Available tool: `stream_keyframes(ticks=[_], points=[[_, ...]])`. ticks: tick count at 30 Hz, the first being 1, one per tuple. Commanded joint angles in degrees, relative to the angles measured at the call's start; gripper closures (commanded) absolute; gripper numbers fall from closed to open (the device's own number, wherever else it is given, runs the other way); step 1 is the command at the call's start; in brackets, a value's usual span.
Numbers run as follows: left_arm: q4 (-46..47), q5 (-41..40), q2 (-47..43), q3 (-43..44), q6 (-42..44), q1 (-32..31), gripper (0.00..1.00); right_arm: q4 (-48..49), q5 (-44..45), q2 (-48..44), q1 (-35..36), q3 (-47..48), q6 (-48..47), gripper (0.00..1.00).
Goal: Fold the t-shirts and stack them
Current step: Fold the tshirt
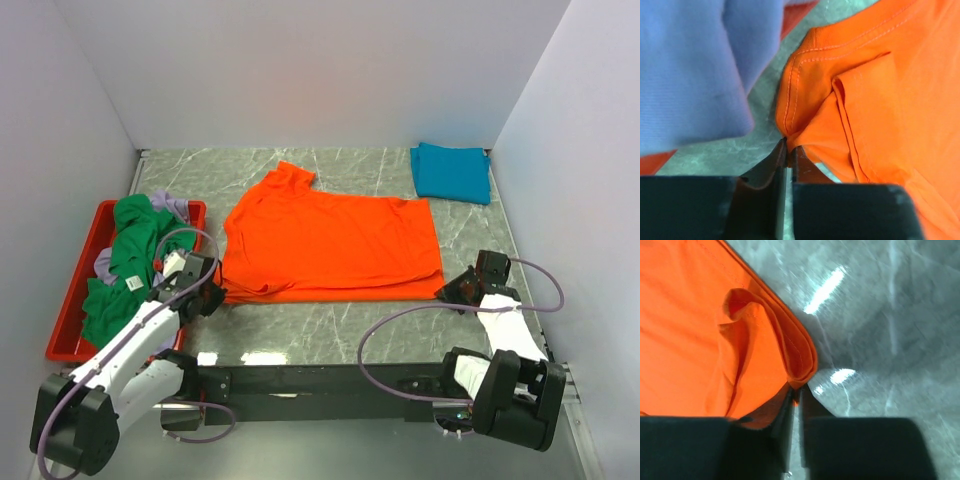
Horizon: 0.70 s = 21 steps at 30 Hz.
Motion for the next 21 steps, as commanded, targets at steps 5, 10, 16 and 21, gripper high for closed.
stream_keyframes(ticks=[5, 10, 16, 21], points=[[1.13, 2.74, -6.23, 2.60, 4.26, -0.15, 0.57, -2.25, 1.24, -1.02, -0.58, 2.40, -2.82, 0.39], [-1.77, 3.18, -6.06, 7.44, 8.04, -0.15, 0.47, -0.14, -1.03, -7.52, 0.29, 2.58, -5.63, 0.36], [1.56, 5.11, -4.22, 7.45, 7.96, -0.15, 0.53, 1.78, 5.46, -10.43, 16.53, 8.80, -3.88, 0.38], [3.85, 2.92, 2.45, 7.01, 6.64, -0.15, 0.55, 6.89, 11.77, -2.98, 38.90, 15.04, -2.82, 0.42]])
